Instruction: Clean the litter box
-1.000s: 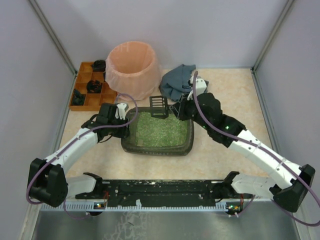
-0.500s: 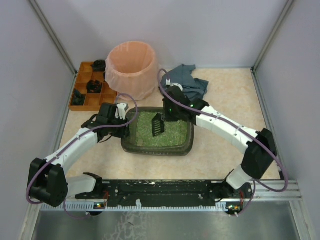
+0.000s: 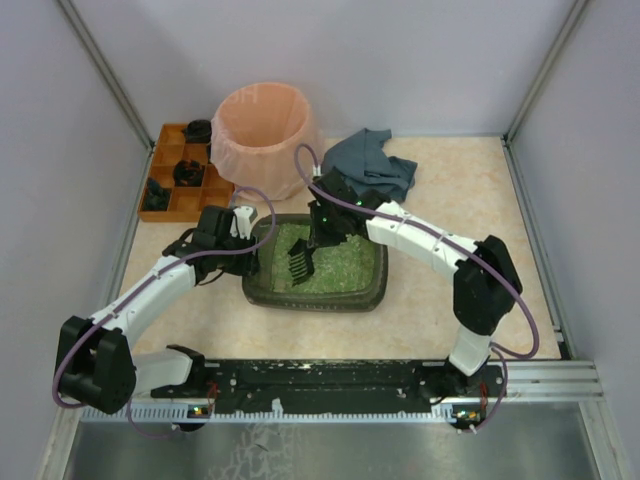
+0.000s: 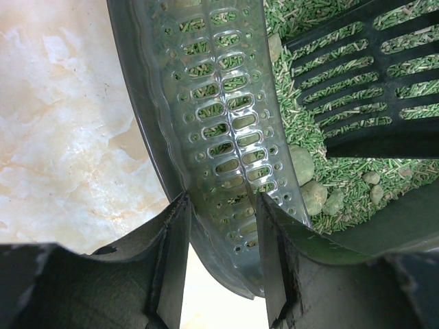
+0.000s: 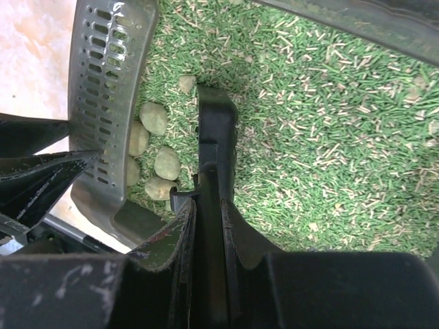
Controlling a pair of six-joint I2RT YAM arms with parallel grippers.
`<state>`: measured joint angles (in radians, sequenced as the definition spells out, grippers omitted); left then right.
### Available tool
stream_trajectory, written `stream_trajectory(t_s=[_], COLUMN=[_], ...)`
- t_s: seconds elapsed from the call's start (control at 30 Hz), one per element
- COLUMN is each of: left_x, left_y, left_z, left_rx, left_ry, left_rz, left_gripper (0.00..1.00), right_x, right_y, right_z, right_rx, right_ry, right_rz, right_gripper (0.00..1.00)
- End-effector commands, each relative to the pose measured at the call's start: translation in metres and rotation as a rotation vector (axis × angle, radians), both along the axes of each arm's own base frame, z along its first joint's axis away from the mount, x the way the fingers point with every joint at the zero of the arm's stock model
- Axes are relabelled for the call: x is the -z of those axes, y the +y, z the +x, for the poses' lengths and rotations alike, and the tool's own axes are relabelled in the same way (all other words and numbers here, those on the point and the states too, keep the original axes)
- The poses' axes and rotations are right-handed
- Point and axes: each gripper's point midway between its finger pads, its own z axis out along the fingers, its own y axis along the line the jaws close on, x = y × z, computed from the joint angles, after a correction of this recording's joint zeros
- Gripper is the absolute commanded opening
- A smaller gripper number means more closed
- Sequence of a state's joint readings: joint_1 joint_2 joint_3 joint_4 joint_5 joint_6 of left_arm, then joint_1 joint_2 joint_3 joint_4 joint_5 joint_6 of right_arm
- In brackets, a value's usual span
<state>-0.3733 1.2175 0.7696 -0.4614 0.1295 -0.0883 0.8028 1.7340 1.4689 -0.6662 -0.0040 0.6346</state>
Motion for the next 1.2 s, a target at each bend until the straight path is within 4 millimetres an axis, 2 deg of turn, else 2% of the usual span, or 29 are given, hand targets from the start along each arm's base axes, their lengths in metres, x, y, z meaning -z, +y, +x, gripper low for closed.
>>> stream_trajectory(t_s=[0.0,0.17,0.33,0.4,0.5,0.6,0.73,0.87,0.97,1.17], left_x=[-0.007,-0.006,-0.006,-0.006,-0.005,-0.005,-0.004,-0.005,-0.006,-0.006], left_y=[-0.02,-0.02,-0.02,-0.02,-0.02,-0.02,-0.021,-0.02,-0.02,-0.02], left_z=[-0.002,-0.002,-0.002,-0.002,-0.002,-0.002,-0.002,-0.002,-0.002,-0.002], left_rx=[0.067,0.068,0.068,0.068,0.067,0.067,0.069,0.067,0.066,0.066], left_ry=[0.009,0.012,0.012,0.014,0.017,0.017,0.019,0.016,0.014,0.014], left_rz=[-0.072,-0.072,-0.071,-0.071,-0.071,-0.07,-0.07,-0.071,-0.07,-0.069], left_gripper=[0.48,0.48,0.47,0.47,0.47,0.47,0.47,0.47,0.47,0.47], right_x=[0.03,0.051,0.082,0.089,0.093,0.095,0.087,0.078,0.071,0.055], right_y=[0.006,0.016,0.044,0.051,0.051,0.049,0.058,0.056,0.046,0.01], right_z=[-0.02,-0.035,-0.063,-0.071,-0.075,-0.078,-0.082,-0.075,-0.065,-0.043], right_rx=[-0.038,-0.01,0.005,-0.001,0.022,0.052,0.056,0.099,0.152,0.267], right_ry=[0.114,0.178,0.301,0.324,0.339,0.346,0.369,0.33,0.285,0.212], right_rz=[-0.009,0.113,0.29,0.309,0.353,0.398,0.52,0.569,0.568,0.588], right_gripper=[0.0,0.0,0.0,0.0,0.0,0.0,0.0,0.0,0.0,0.0])
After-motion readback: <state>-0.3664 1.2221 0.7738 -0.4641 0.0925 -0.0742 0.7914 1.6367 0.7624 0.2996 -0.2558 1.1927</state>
